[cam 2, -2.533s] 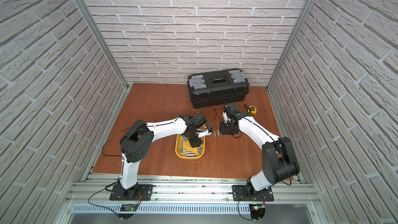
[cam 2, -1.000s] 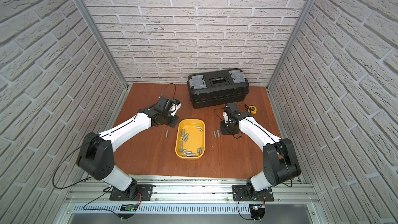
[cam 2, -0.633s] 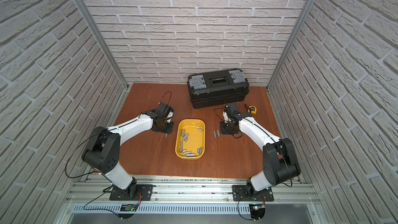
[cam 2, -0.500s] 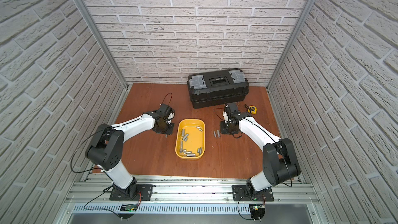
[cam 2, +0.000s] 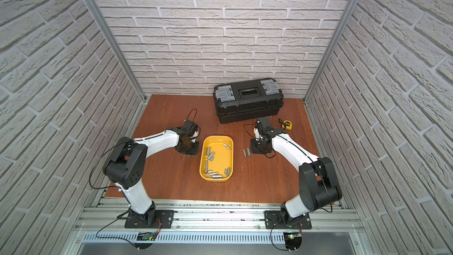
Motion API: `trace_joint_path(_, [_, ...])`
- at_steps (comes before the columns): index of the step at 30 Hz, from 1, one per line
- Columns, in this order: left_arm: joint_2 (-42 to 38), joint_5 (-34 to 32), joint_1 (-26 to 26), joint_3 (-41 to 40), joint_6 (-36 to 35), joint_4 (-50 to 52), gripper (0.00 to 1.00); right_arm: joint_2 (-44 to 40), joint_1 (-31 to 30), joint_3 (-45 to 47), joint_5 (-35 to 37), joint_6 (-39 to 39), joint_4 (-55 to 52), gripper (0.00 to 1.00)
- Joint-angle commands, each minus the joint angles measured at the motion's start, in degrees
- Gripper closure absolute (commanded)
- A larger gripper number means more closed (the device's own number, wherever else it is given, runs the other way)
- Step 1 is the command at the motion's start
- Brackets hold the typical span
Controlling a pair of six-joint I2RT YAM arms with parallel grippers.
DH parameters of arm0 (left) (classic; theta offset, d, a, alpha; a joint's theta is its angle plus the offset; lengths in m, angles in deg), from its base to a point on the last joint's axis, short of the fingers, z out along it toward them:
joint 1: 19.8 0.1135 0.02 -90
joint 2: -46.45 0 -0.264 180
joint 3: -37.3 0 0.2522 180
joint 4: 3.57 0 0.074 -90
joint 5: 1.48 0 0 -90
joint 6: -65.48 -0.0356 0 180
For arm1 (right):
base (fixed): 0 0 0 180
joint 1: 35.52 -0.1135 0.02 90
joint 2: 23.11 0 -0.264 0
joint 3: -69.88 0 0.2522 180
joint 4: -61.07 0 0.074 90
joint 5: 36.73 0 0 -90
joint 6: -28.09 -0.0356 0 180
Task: Take out the socket from the storage box
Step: Place the socket head at the center of the board.
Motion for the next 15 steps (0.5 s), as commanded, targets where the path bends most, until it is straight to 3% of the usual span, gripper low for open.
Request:
trace_joint_path(1, [0.71, -0.15, 0.07, -0.97, 0.41, -0.29, 0.78, -0.19, 0.26, 0.29, -0.54, -0.34, 0.70, 0.70])
trace_joint_path(15, [-1.95, -0.44, 0.00, 0.14, 0.07, 0.75, 0.68, -0.44, 0.24, 0.05, -0.39, -0.29, 0.55, 0.70])
